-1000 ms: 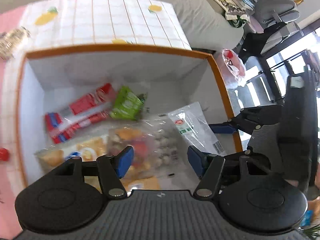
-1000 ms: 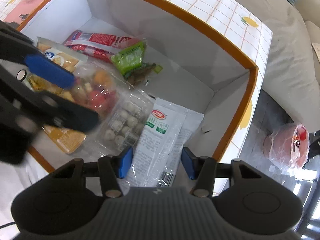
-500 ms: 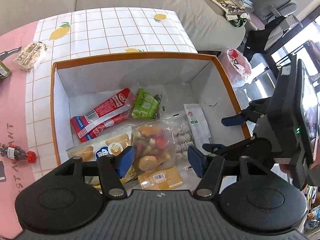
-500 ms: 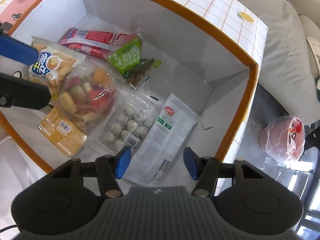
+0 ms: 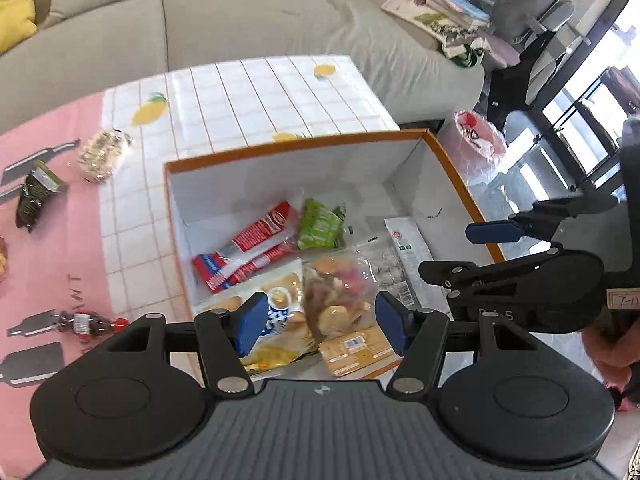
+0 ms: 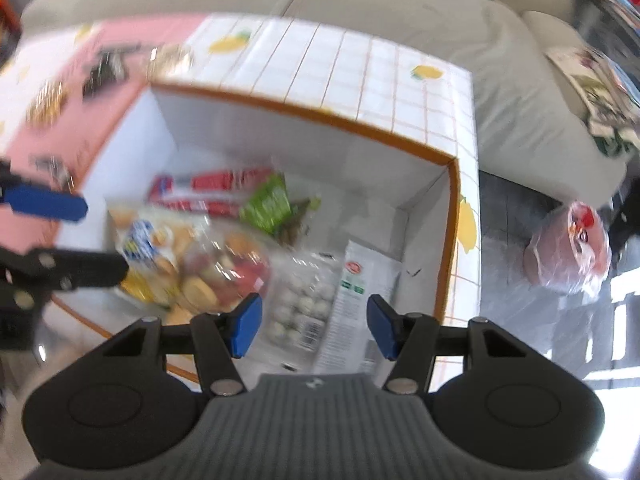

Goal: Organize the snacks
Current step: 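Move both tools back over the snacks on the placemat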

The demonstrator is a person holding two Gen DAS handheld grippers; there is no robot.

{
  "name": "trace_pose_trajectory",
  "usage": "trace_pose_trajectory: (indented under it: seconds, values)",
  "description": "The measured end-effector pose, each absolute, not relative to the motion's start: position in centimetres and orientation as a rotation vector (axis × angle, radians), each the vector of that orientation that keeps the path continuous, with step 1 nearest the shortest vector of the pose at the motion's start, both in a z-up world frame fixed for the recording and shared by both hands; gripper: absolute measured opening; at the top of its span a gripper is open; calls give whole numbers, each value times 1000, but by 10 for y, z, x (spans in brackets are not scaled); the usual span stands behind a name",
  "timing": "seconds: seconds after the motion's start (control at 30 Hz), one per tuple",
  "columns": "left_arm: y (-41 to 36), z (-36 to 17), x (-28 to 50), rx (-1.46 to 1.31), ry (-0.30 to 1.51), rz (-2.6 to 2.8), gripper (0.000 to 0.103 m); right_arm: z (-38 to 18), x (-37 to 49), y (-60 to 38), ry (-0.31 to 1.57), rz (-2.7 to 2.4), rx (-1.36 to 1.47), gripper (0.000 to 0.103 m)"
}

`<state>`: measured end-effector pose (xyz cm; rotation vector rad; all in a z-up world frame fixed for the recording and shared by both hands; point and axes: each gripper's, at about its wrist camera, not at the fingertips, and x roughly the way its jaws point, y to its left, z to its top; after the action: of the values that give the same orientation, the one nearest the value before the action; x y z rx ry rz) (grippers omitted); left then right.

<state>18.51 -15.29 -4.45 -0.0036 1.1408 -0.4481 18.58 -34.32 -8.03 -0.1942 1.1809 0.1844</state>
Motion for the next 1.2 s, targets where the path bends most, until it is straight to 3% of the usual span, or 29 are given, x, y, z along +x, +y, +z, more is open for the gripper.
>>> trace_pose_trajectory:
  seconds: [0.27,0.6,0.97,1.2]
  values:
    - [-101,-16,163,12,1035,-410,72,-45,153,-309,1006,131,52,57]
    - [-23,-10,128,34,948,-345,72,-30,122,-237,866,88,161,57]
    - [49,-30,120,104,955,-296,72,-52,101,-151,797,167,193,57]
    - [81,-47,138,114,1014,-286,72,-77,112,-106,810,271,60,52]
